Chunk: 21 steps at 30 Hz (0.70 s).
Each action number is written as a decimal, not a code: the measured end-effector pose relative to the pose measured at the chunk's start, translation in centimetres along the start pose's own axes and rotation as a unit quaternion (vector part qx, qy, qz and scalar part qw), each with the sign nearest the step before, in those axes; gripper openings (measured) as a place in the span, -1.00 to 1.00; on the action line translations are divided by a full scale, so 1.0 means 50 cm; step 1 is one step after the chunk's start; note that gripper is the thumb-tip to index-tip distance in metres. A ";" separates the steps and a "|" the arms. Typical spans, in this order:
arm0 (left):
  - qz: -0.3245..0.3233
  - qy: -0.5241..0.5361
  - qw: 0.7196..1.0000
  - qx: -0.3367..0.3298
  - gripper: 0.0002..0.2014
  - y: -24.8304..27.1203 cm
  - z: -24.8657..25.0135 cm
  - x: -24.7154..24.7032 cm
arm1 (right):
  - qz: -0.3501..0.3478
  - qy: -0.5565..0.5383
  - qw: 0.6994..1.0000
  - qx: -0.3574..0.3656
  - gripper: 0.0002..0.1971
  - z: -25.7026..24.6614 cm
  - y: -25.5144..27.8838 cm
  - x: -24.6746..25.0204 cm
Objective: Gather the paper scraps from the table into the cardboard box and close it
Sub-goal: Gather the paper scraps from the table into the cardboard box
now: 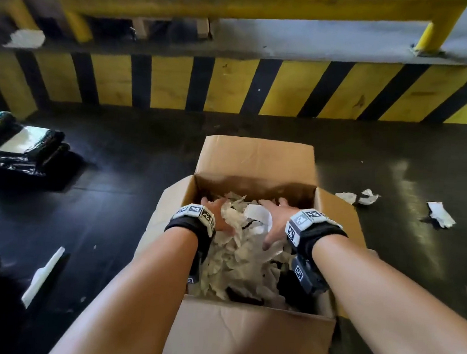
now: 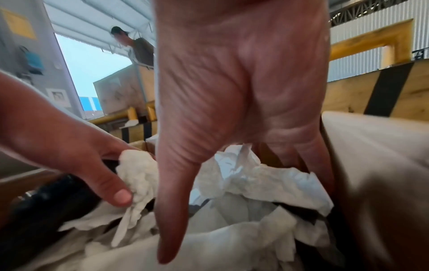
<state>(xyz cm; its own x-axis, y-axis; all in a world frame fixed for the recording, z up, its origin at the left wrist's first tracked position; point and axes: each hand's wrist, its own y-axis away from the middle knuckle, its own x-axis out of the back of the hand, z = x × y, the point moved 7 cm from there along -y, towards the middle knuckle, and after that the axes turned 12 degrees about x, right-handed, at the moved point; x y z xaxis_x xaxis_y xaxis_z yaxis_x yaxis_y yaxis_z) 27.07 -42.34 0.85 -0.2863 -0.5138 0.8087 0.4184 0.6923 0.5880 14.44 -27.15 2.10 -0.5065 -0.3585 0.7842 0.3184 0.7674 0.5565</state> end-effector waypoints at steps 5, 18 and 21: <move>-0.027 -0.044 0.998 -0.018 0.47 -0.154 0.001 -0.085 | -0.048 0.000 0.999 -0.023 0.38 0.003 -0.064 -0.046; -0.045 -0.048 0.997 -0.050 0.17 -0.078 0.012 -0.014 | -0.031 -0.010 0.999 0.009 0.23 -0.011 -0.063 -0.027; -0.019 -0.049 0.998 -0.045 0.16 -0.014 0.008 0.037 | -0.008 -0.011 1.000 0.024 0.34 -0.019 -0.020 0.012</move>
<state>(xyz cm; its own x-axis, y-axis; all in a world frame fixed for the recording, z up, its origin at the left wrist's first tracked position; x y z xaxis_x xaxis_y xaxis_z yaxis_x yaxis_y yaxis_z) 25.90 -43.59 1.93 -0.3846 -0.4838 0.7861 0.4804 0.6223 0.6180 14.58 -28.64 2.28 -0.5287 -0.3595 0.7689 0.2711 0.7870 0.5543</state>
